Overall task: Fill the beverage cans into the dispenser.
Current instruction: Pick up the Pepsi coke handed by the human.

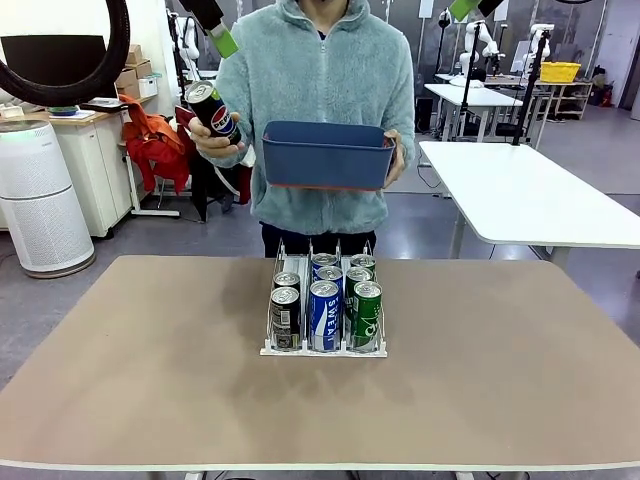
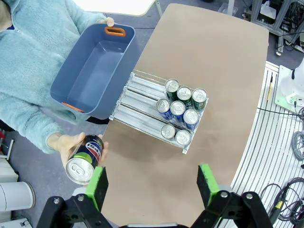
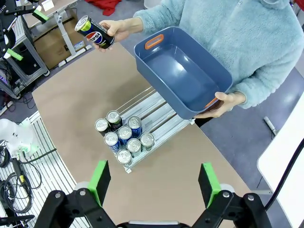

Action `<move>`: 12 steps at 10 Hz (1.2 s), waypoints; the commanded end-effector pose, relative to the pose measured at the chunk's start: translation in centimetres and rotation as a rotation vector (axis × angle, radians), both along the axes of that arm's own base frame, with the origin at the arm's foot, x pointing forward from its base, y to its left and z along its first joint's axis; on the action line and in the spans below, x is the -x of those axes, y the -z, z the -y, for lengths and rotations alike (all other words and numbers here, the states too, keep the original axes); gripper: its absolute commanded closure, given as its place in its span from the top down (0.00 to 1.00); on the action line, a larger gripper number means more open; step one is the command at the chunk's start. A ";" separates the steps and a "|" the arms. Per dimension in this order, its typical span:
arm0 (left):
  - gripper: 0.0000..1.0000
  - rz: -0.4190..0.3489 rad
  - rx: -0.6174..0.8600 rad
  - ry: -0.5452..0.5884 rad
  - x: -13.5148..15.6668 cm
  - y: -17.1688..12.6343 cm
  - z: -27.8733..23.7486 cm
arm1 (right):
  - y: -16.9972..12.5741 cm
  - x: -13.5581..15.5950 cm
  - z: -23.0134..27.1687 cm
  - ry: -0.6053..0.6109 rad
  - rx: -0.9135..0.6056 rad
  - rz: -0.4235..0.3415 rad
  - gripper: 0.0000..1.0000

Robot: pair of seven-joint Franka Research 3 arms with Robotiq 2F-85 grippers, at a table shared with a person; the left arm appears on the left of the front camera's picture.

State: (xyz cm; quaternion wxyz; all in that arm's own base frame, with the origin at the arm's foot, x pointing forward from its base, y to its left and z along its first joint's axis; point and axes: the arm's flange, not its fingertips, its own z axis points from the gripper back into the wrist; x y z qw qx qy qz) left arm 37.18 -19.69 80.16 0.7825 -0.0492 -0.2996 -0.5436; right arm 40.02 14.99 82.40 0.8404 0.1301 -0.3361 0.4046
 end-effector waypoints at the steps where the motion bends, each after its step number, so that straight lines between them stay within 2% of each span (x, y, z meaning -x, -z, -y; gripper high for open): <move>1: 1.00 -0.004 -0.012 0.001 0.1 0.2 -0.2 | 0.2 0.2 0.1 -0.016 -0.014 0.002 0.99; 8: 1.00 0.000 0.000 0.000 0.0 0.0 0.0 | 0.2 0.2 0.1 -0.016 -0.014 0.002 0.99; 9: 1.00 -0.018 0.018 -0.030 -0.4 -0.1 -0.2 | 0.2 0.2 0.1 -0.016 -0.014 0.002 0.99; 10: 1.00 0.033 0.042 -0.063 -0.8 0.1 -0.7 | 0.2 0.2 0.1 -0.016 -0.014 0.002 0.99; 12: 1.00 0.027 0.082 -0.133 -1.4 0.0 -2.2 | 0.2 0.2 0.1 -0.016 -0.014 0.002 0.99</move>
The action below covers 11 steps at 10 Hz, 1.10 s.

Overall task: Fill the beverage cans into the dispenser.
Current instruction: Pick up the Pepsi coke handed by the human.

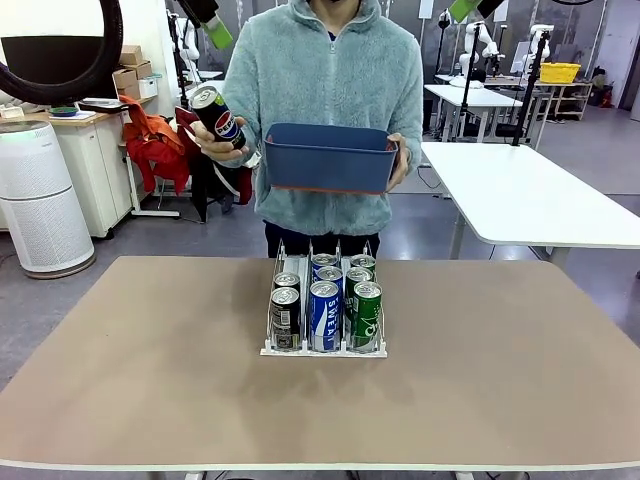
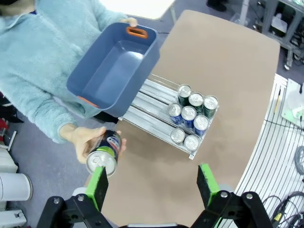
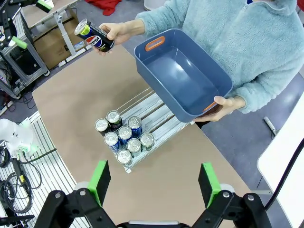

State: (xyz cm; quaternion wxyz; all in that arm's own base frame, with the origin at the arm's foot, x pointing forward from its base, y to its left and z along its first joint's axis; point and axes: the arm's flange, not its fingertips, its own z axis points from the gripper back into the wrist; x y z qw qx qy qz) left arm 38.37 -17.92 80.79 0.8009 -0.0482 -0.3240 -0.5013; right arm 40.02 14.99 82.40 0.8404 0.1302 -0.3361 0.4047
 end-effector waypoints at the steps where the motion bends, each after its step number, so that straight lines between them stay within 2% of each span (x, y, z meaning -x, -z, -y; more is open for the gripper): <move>1: 1.00 0.004 0.059 -0.078 -0.6 0.8 -0.5 | 0.2 0.2 0.1 -0.015 -0.014 0.002 0.99; 4: 1.00 0.051 0.132 -0.147 -2.2 1.7 -0.8 | 0.2 0.2 0.1 -0.015 -0.014 0.002 0.99; 6: 1.00 0.020 0.185 -0.164 -4.0 3.4 -1.6 | 0.2 0.2 0.1 -0.015 -0.014 0.002 0.99; 7: 1.00 0.025 0.201 -0.214 -4.8 4.3 -1.5 | 0.2 0.2 0.1 -0.015 -0.014 0.002 0.99; 8: 1.00 0.057 0.198 -0.251 -5.5 5.3 -1.2 | 0.2 0.2 0.1 -0.015 -0.014 0.002 0.99; 11: 1.00 0.051 0.166 -0.295 -6.6 6.9 -2.6 | 0.2 0.2 0.1 -0.015 -0.014 0.002 0.99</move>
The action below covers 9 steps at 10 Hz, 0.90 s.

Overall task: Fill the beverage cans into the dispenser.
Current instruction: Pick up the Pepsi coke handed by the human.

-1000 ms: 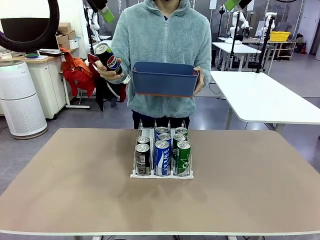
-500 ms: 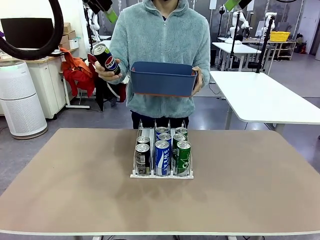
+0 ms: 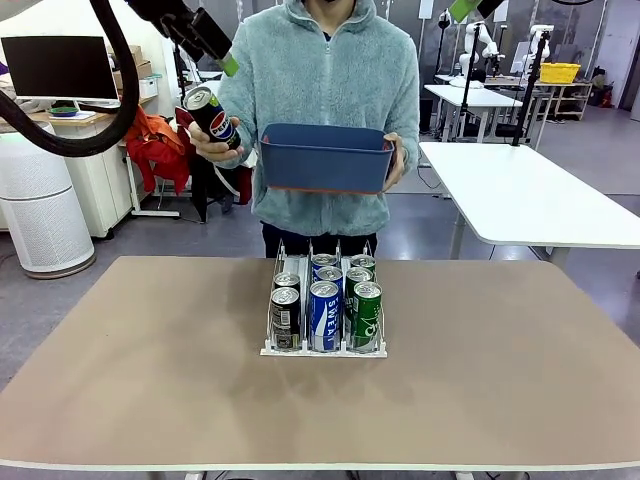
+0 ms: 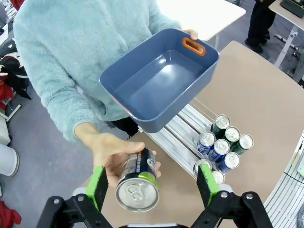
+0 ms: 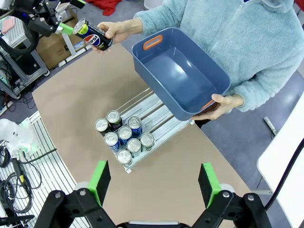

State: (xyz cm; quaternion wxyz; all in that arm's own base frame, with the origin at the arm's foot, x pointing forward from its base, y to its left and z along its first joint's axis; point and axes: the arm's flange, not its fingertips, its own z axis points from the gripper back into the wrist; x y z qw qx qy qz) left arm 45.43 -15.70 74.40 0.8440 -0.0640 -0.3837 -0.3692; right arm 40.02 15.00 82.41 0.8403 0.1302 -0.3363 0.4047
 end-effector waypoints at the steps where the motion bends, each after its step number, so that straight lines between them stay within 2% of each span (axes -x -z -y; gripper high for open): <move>1: 1.00 0.018 0.002 -0.073 0.2 0.8 -0.5 | 0.2 0.2 0.1 -0.015 -0.013 0.002 0.99; 2: 1.00 0.003 0.005 -0.025 0.7 0.6 -0.8 | 0.2 0.2 0.1 -0.015 -0.013 0.002 0.99; 3: 1.00 0.001 0.001 -0.018 -0.2 0.3 -0.4 | 0.2 0.2 0.1 -0.015 -0.013 0.002 0.99; 5: 1.00 0.002 0.001 -0.020 -0.1 0.3 -0.5 | 0.2 0.2 0.1 -0.015 -0.013 0.002 0.99; 9: 1.00 -0.019 -0.001 -0.104 -0.5 1.9 -1.0 | 0.2 0.2 0.1 -0.015 -0.013 0.002 0.99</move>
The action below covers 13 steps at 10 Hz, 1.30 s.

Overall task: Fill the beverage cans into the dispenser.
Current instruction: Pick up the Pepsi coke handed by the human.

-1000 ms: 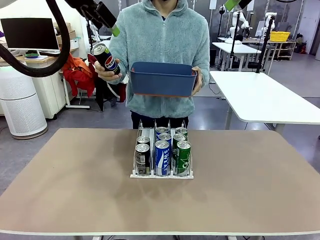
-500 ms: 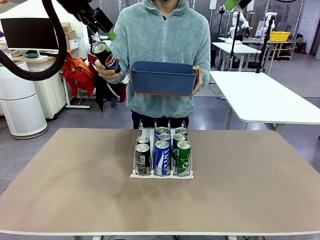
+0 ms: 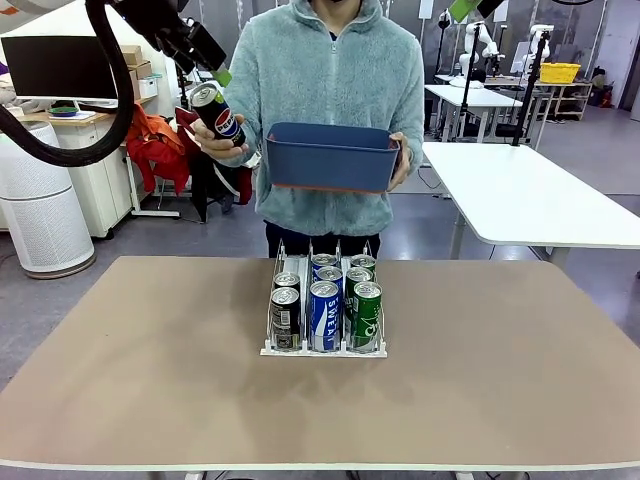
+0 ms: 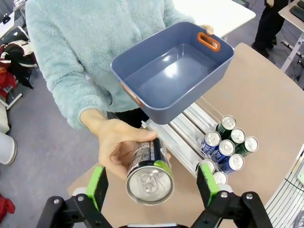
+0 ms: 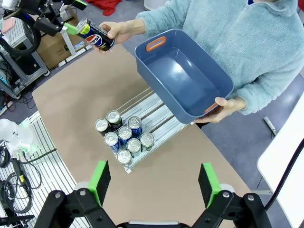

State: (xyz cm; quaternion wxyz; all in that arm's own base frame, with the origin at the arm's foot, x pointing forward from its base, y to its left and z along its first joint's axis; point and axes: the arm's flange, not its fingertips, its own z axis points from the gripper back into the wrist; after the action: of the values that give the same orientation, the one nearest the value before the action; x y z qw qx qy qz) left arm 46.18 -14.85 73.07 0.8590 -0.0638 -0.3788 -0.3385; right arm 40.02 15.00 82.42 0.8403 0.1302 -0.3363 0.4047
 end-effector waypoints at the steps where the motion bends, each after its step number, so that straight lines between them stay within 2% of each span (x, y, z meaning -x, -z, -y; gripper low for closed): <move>1: 1.00 -0.002 -0.030 -0.063 0.1 1.1 0.1 | 0.2 0.2 0.1 -0.015 -0.013 0.002 0.99; 4: 1.00 -0.028 -0.020 -0.053 -0.6 2.9 -0.2 | 0.2 0.2 0.1 -0.015 -0.013 0.002 0.99; 13: 1.00 -0.023 -0.006 -0.036 -1.7 4.6 0.3 | 0.2 0.2 0.1 -0.015 -0.013 0.002 0.99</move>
State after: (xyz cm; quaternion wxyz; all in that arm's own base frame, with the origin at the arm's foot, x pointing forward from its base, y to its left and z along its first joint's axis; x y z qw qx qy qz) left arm 47.92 -15.25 69.14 0.8730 -0.0516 -0.3601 -0.3249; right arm 40.02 15.00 82.42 0.8403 0.1302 -0.3363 0.4047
